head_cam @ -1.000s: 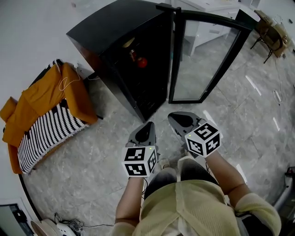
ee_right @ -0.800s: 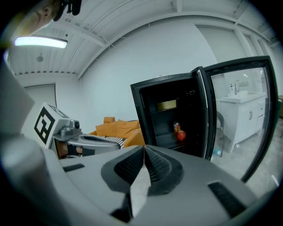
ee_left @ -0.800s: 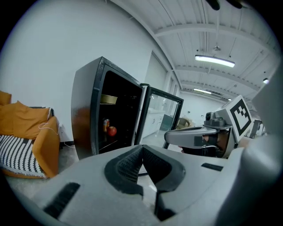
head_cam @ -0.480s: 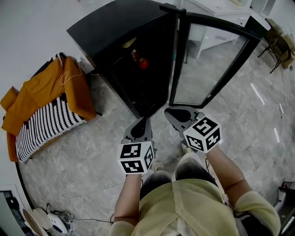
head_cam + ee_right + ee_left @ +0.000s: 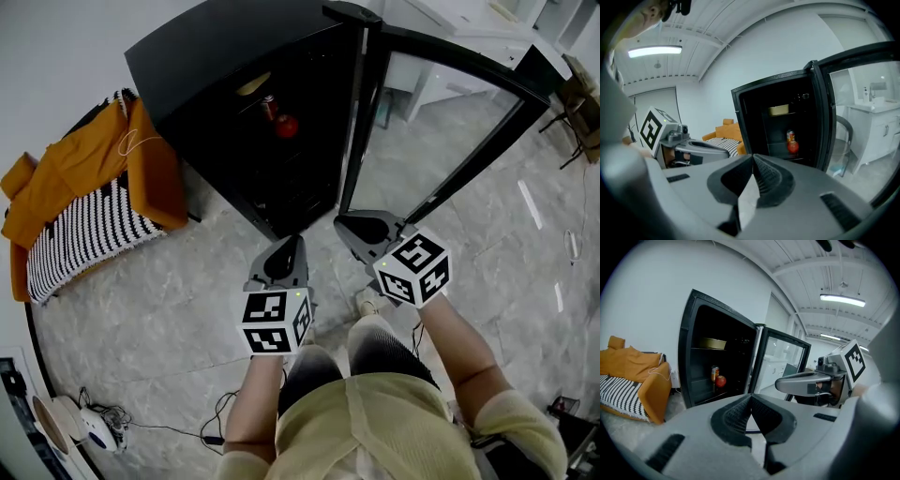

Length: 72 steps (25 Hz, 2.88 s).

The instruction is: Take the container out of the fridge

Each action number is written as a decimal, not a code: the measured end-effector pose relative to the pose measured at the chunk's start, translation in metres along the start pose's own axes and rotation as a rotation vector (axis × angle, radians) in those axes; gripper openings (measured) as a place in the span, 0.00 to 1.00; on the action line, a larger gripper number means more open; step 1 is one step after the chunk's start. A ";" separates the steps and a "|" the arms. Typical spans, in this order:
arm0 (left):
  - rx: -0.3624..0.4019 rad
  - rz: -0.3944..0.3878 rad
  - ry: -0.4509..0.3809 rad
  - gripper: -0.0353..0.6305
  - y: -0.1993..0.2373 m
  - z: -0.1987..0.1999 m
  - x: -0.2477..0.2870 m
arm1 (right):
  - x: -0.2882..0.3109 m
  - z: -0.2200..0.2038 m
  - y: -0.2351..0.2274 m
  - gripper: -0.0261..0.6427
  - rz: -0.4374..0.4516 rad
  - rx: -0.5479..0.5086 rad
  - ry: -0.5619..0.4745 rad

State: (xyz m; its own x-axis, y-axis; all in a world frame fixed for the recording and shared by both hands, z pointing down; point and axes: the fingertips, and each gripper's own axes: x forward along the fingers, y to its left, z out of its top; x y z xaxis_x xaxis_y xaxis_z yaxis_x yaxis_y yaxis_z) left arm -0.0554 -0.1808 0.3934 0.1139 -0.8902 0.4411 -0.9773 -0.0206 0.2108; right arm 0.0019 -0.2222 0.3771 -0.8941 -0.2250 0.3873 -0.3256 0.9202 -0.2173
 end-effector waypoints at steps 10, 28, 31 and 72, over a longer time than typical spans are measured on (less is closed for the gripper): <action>-0.031 0.067 -0.001 0.08 -0.002 -0.010 0.034 | 0.011 -0.010 -0.037 0.08 0.073 -0.041 0.043; -0.017 0.164 -0.045 0.08 0.027 -0.020 0.069 | 0.059 -0.012 -0.088 0.08 0.153 -0.139 0.052; -0.010 0.168 -0.051 0.08 0.032 -0.022 0.075 | 0.064 -0.011 -0.095 0.08 0.146 -0.163 0.047; 0.081 0.257 -0.419 0.08 0.075 0.069 0.110 | 0.161 0.132 -0.095 0.17 0.032 -0.832 -0.234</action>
State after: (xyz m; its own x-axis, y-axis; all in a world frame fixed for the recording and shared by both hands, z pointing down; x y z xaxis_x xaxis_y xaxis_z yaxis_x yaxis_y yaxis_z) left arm -0.1285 -0.3118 0.3971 -0.1978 -0.9771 0.0782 -0.9770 0.2029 0.0652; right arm -0.1519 -0.3885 0.3419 -0.9690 -0.1713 0.1778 -0.0502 0.8419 0.5374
